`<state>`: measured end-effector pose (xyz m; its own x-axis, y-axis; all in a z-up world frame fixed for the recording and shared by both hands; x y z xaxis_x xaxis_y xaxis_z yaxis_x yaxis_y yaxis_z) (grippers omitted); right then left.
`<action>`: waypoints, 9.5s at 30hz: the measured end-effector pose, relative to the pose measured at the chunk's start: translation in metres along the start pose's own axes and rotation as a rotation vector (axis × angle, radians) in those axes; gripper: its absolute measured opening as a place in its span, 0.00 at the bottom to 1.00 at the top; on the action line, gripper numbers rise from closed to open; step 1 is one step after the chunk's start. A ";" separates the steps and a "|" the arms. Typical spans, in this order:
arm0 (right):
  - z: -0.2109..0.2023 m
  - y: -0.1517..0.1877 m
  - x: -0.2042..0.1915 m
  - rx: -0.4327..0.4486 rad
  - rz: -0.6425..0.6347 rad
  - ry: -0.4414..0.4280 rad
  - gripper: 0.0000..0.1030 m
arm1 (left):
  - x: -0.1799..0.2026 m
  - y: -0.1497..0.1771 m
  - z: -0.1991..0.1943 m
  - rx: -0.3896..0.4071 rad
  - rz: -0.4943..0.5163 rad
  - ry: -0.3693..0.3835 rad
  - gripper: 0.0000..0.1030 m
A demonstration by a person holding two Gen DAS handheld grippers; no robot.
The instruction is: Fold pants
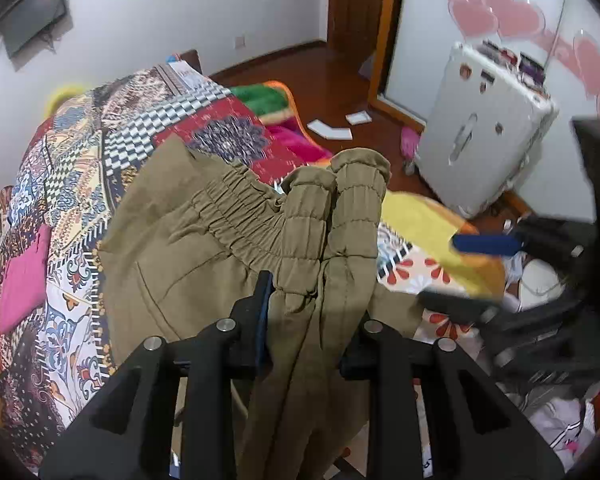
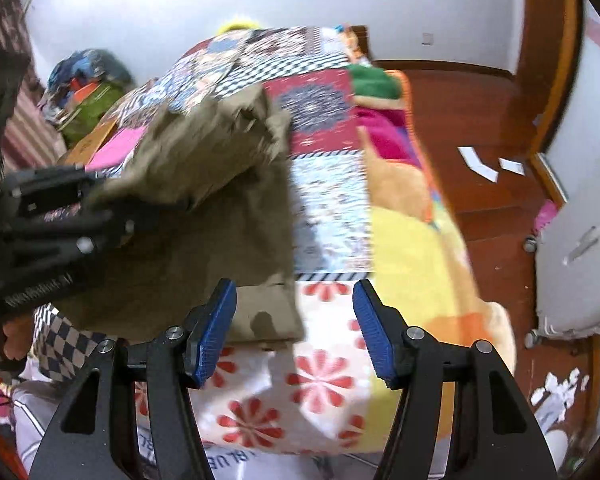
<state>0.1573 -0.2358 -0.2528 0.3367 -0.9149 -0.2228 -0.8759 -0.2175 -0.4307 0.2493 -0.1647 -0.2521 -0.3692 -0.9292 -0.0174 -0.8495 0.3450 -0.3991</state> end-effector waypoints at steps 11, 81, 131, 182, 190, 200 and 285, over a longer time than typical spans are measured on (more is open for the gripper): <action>-0.022 -0.002 0.012 0.050 0.043 0.050 0.55 | 0.016 0.016 0.015 -0.082 0.020 0.099 0.73; 0.021 -0.067 -0.111 0.075 -0.229 -0.013 0.73 | -0.187 0.163 -0.041 0.073 -0.683 0.108 0.16; 0.065 -0.119 -0.112 0.005 -0.255 0.041 0.56 | -0.275 0.089 -0.043 0.034 -0.498 -0.147 0.91; 0.115 -0.066 -0.110 -0.166 -0.079 -0.157 0.62 | -0.260 0.129 0.014 -0.050 -0.631 0.258 0.44; 0.103 -0.077 -0.110 -0.107 -0.093 -0.142 0.22 | -0.256 0.126 0.001 -0.024 -0.610 0.245 0.21; 0.086 -0.091 -0.118 -0.046 -0.116 -0.149 0.11 | -0.252 0.126 -0.029 0.025 -0.583 0.229 0.11; 0.077 -0.220 -0.264 0.094 -0.335 -0.226 0.16 | -0.415 0.108 -0.118 0.252 -0.626 0.155 0.16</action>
<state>0.2878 0.0800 -0.1669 0.6745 -0.6988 -0.2382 -0.6729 -0.4492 -0.5877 0.2665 0.2734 -0.1795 0.0965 -0.9074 0.4091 -0.8139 -0.3085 -0.4923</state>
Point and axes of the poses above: each gripper's, at about its wrist camera, not at the fingertips, and z roughly the way its jaws point, x to its right, y to its underside, the point moved 7 cm from there along z, roughly the way its jaws point, and after that the axes turned 8 degrees about -x, right-handed, at the moved point
